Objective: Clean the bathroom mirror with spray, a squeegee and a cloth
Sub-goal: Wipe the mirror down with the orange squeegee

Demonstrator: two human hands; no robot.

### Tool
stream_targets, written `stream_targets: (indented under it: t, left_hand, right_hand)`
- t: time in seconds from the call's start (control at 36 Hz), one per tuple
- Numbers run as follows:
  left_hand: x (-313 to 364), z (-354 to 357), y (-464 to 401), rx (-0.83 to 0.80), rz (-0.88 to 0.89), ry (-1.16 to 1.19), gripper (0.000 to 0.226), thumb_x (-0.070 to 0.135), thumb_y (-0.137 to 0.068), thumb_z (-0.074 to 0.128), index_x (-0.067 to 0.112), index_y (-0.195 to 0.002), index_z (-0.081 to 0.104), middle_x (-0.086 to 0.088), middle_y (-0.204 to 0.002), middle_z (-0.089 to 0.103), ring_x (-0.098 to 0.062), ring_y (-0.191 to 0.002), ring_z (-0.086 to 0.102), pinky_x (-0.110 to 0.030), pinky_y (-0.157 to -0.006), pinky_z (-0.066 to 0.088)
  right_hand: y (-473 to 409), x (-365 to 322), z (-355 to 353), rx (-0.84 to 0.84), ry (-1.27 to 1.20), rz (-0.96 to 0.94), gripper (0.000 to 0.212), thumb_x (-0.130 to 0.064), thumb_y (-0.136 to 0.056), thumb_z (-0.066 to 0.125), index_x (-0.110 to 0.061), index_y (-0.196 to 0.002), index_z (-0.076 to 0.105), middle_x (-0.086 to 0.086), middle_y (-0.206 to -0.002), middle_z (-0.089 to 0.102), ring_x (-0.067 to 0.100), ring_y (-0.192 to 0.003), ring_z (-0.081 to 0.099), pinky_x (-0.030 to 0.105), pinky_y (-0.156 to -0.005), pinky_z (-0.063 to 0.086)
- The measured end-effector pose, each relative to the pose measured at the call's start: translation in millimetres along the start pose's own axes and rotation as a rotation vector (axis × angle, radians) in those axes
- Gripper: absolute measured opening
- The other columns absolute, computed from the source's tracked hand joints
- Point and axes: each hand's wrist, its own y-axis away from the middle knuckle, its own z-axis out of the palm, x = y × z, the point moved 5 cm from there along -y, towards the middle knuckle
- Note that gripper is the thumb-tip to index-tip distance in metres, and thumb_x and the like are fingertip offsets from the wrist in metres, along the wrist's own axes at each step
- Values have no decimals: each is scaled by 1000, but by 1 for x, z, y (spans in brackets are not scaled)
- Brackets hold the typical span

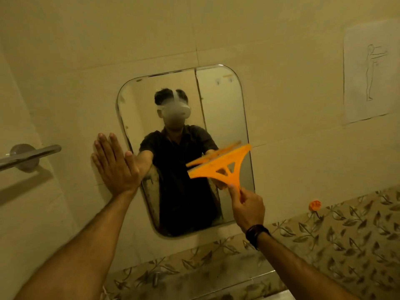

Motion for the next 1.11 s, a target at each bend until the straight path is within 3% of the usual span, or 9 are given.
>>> stream_targets:
  t: [0.11, 0.36, 0.58, 0.75, 1.11]
  left_hand:
    - [0, 0, 1, 10, -4, 4, 64, 44, -106, 7, 17, -164, 5, -11, -171, 8, -26, -159, 6, -50, -128, 10]
    - [1, 0, 2, 22, 6, 27, 62, 42, -107, 10, 15, -163, 7, -13, -170, 11, -28, -158, 8, -51, -127, 10]
    - [-1, 4, 1, 21, -4, 28, 62, 42, -107, 6, 16, -163, 4, -13, -171, 10, -29, -158, 8, -54, -127, 11]
    - [-4, 9, 0, 46, -41, 64, 60, 43, -107, 3, 19, -162, -2, -13, -170, 14, -30, -158, 12, -54, -126, 14]
    - [-9, 6, 40, -27, -23, 48, 61, 40, -108, 10, 15, -163, 2, -13, -170, 11, -28, -158, 8, -50, -128, 9]
  right_hand:
    - [-40, -39, -10, 54, -84, -46, 53, -49, -100, 50, -27, -53, 38, -9, -47, 35, 7, -44, 30, 25, -48, 21]
    - [-79, -34, 1, -29, 0, -15, 66, -66, -97, 35, -13, -71, 64, 4, -64, 64, 19, -57, 57, 34, -50, 40]
    - [-18, 26, 11, -83, -6, 122, 55, -55, -100, 42, -24, -55, 46, -6, -52, 46, 13, -49, 41, 29, -51, 29]
    - [39, 73, 16, -113, 4, 228, 58, -59, -98, 42, -21, -53, 45, -5, -48, 41, 13, -47, 37, 31, -50, 27]
    - [93, 103, 1, -161, 119, 300, 58, -62, -97, 38, -22, -54, 41, -5, -50, 40, 12, -48, 37, 27, -51, 26]
